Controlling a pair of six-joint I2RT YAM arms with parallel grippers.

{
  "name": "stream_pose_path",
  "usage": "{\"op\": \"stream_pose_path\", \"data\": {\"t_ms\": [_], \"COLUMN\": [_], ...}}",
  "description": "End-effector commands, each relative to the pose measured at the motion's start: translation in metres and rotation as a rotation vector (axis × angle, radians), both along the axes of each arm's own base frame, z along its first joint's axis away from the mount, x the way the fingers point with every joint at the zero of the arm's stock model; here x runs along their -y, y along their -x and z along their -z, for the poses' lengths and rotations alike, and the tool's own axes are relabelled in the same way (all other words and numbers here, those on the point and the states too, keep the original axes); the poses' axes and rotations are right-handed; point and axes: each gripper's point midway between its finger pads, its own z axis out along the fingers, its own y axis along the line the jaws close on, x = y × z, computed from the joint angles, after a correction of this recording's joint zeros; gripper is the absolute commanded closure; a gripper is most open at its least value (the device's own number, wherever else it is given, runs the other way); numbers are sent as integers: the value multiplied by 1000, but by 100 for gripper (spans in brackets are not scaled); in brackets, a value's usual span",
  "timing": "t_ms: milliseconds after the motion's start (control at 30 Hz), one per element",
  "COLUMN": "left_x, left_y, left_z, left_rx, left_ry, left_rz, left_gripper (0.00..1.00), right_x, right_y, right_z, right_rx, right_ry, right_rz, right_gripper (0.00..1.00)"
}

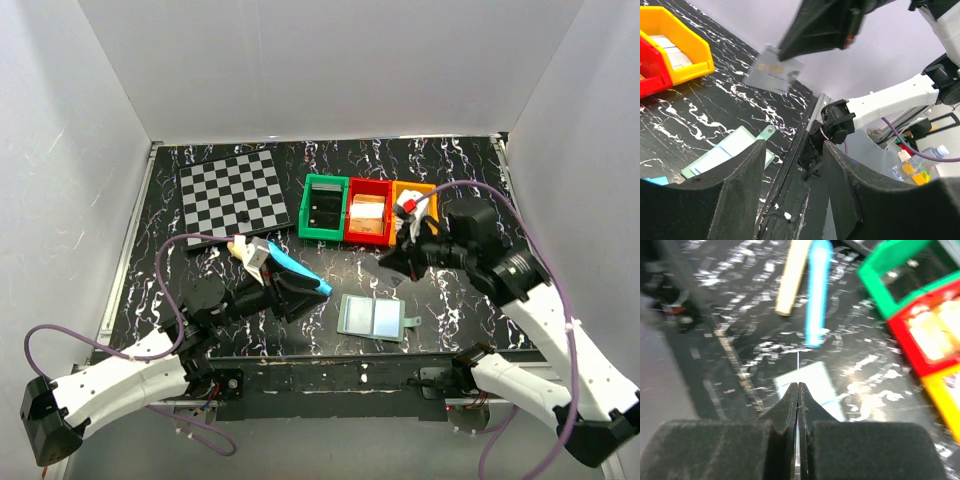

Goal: Take the credit cards out of the card holder
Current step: Place the credit card in the storage box.

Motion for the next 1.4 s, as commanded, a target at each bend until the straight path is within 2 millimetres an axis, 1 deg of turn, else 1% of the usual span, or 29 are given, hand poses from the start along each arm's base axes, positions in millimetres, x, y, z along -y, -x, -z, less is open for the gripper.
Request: {"op": "stream_pose_path", "data": {"t_ms": [0, 67, 133, 200, 233, 267, 300, 400, 467, 567, 633, 733, 800, 867, 967, 1100, 1267, 1367], "left_x": [-9, -8, -7, -7, -8, -9, -10, -13, -12, -7, -3, 1, -1, -4, -4, 0, 6, 7], "left_y": [-12, -8, -2, 2, 3, 5, 5, 7, 7, 9, 12, 17, 19, 17, 14, 11, 9, 10], "left_z": [-2, -1, 1, 5, 5, 7, 8, 12, 15, 24, 29, 33, 32, 33, 37, 44, 50, 57], "left_rx": [-20, -24, -32, -39, -39, -42, -42, -51, -59, -90, -117, -145, -141, -139, -127, -124, -135, -150], "left_ry": [41, 55, 55, 52, 56, 57, 64, 71, 66, 55, 44, 38, 47, 56, 41, 6, -10, -27], "left_rz": [-88, -65, -37, -17, -13, -13, -14, -14, -11, 15, 42, 77, 81, 61, 45, 46, 59, 62], "left_gripper": [52, 52, 52, 52, 53, 53, 53, 53, 53, 53, 53, 55, 55, 55, 55, 55, 56, 56], "right_x": [25, 32, 47, 59, 64, 72, 80, 95, 97, 93, 94, 96, 96, 98, 100, 101, 105, 103], "right_y": [-75, -104, -133, -156, -164, -170, -178, -185, -189, -201, -209, -217, -224, -230, -239, -241, -252, -254], "right_z": [17, 20, 24, 25, 25, 32, 34, 48, 56, 69, 79, 100, 104, 111, 115, 122, 131, 140], "right_rx": [203, 252, 253, 244, 257, 253, 247, 183, 173, 192, 187, 143, 141, 146, 132, 87, 102, 83], "right_ry": [213, 268, 287, 280, 276, 301, 310, 312, 306, 294, 308, 310, 264, 254, 262, 283, 322, 323], "right_rz": [103, 92, 144, 184, 177, 185, 200, 173, 150, 112, 101, 66, 57, 61, 41, -8, -52, -75], "right_gripper": [99, 99, 99, 99, 99, 99, 99, 99, 99, 99, 99, 99, 99, 99, 99, 99, 99, 99]}}
